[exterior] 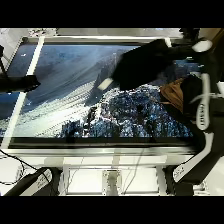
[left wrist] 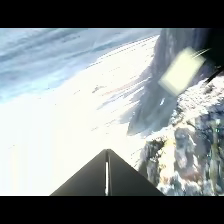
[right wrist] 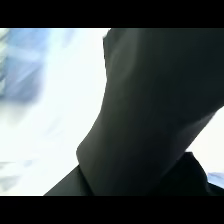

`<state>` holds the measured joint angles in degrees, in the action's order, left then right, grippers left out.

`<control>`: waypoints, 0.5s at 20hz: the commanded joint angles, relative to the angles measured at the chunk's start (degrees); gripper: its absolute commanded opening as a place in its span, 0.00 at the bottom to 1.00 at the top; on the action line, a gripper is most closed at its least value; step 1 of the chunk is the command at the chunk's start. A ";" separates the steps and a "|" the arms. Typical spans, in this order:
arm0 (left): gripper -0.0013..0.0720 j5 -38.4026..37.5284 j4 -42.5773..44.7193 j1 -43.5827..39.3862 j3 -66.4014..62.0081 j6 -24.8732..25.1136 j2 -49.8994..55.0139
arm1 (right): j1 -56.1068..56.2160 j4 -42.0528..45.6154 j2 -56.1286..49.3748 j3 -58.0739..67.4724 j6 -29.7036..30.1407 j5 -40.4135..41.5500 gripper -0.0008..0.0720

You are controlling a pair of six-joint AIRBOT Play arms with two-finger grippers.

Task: Fold the clothes and pants, and hang the long-sleeved shirts on hangers.

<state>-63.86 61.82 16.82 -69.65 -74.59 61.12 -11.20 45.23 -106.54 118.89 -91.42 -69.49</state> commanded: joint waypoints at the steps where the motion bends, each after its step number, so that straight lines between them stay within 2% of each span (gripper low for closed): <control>1: 0.04 0.00 -1.92 0.04 0.00 0.00 -0.09 | -13.70 11.89 7.54 -0.68 -1.16 -12.26 0.01; 6: 0.04 -0.07 -2.10 0.04 0.00 0.00 -0.09 | -28.79 23.43 16.70 -4.02 -1.11 -22.93 0.01; 10: 0.04 -0.04 -2.08 0.04 0.00 0.00 -0.09 | -32.74 31.15 17.38 -5.81 1.03 -36.02 0.01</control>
<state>-63.90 59.88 16.82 -69.65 -74.59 61.08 -40.16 68.55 -90.70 114.59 -91.96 -95.48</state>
